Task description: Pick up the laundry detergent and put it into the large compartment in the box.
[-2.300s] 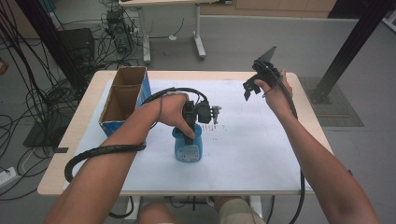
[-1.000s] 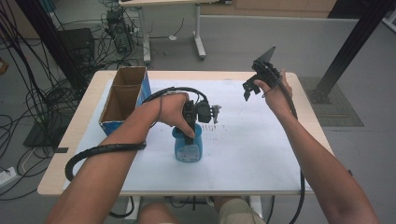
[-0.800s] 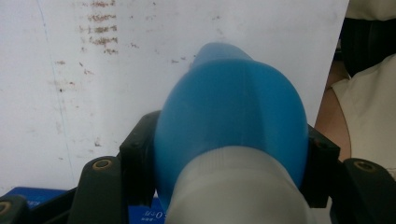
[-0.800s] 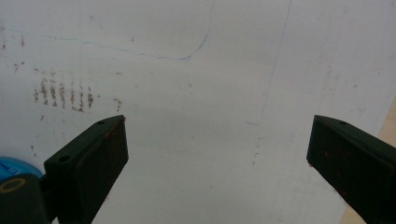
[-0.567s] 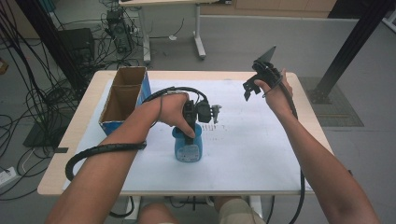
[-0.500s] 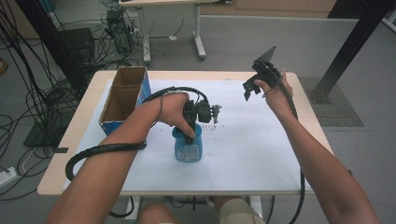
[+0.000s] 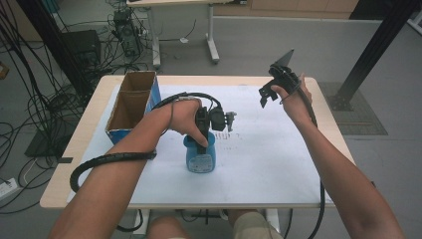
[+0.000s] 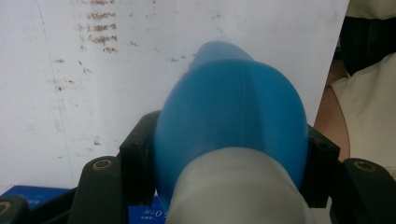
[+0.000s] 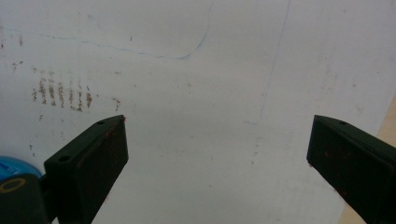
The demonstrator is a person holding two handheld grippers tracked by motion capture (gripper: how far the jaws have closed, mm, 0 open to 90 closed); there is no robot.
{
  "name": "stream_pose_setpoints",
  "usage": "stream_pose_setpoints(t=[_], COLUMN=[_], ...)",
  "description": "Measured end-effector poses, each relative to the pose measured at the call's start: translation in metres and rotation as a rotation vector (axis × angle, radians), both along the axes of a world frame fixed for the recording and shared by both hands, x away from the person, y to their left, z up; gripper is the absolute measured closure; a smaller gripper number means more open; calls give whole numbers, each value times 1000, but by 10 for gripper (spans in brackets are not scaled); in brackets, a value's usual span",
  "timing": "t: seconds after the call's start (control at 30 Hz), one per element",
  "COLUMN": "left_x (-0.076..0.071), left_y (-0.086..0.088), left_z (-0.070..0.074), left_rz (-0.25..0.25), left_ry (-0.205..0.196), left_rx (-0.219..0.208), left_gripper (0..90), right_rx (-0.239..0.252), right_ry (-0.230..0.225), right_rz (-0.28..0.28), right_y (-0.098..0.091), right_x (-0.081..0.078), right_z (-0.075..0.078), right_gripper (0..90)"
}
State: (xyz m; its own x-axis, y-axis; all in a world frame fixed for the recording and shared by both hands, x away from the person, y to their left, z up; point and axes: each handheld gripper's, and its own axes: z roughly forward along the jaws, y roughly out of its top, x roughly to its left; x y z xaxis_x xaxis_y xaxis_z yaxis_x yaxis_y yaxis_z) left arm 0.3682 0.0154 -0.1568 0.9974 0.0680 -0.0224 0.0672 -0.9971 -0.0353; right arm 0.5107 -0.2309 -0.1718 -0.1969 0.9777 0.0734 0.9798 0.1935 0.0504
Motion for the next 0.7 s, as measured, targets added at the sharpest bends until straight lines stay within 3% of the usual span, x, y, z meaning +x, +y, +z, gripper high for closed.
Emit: stream_pose_setpoints(t=[0.7], left_x=[1], left_y=[0], left_z=[0], left_rz=[10], left_ry=[3], left_rx=[6], left_gripper=[375], right_rx=[0], right_ry=[3], right_rz=[-4], right_y=[-2], right_x=[0], right_z=[1], right_gripper=[51])
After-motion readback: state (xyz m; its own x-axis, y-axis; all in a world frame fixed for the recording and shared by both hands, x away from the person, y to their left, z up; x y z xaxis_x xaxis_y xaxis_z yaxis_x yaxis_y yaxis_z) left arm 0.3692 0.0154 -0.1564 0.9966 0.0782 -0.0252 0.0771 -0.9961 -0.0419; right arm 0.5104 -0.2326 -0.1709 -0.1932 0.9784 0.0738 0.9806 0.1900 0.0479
